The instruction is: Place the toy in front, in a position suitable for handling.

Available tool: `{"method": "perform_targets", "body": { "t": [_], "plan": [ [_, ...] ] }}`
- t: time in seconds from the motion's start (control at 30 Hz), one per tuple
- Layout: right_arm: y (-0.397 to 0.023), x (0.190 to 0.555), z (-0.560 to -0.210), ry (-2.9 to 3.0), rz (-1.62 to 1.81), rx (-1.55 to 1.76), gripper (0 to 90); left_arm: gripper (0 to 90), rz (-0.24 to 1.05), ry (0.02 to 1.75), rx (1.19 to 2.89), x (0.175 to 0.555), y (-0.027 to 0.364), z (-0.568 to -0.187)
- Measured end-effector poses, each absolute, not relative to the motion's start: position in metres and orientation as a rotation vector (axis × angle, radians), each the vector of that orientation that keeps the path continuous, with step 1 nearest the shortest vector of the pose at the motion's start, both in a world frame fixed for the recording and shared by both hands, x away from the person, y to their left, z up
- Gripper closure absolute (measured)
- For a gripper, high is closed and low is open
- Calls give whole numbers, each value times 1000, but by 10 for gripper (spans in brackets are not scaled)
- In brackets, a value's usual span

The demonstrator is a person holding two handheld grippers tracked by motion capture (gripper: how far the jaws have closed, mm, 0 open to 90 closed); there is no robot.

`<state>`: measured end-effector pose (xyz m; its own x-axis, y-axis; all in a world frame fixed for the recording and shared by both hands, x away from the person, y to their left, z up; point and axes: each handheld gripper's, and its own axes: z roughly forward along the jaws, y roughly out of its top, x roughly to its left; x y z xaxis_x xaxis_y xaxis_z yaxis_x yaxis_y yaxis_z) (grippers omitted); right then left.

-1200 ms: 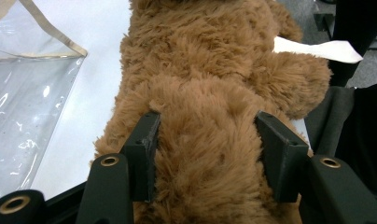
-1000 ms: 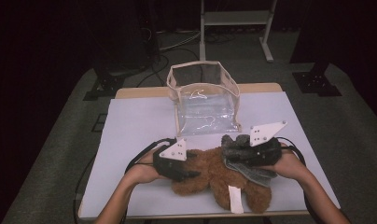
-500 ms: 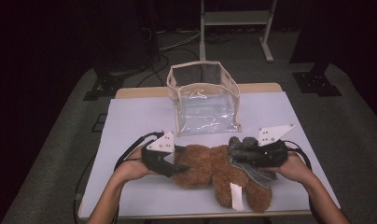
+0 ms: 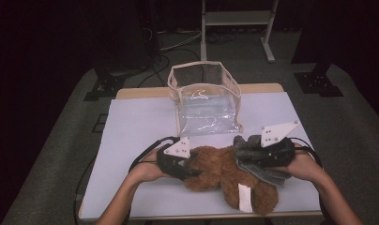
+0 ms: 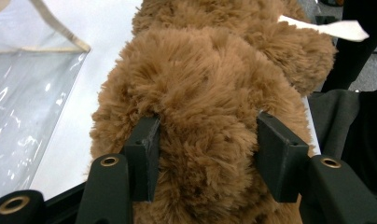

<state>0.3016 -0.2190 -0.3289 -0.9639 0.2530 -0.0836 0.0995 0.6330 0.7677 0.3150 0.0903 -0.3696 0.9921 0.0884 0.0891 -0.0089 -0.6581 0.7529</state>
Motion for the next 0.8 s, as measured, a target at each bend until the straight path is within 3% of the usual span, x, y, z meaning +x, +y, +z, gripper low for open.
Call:
{"method": "perform_targets", "body": {
  "t": [0.27, 0.53, 0.8],
  "plan": [
    [-179, 301, -331, 2731, 1193, 159, 726, 455, 155, -3, 2301, 307, 73, -373],
    [-198, 299, -352, 2738, 1185, 227, 730, 454, 135, -4, 2272, 303, 79, -377],
    [-181, 290, -333, 2679, 1213, 123, 730, 457, 143, -16, 2285, 302, 71, -377]
  ]
}}
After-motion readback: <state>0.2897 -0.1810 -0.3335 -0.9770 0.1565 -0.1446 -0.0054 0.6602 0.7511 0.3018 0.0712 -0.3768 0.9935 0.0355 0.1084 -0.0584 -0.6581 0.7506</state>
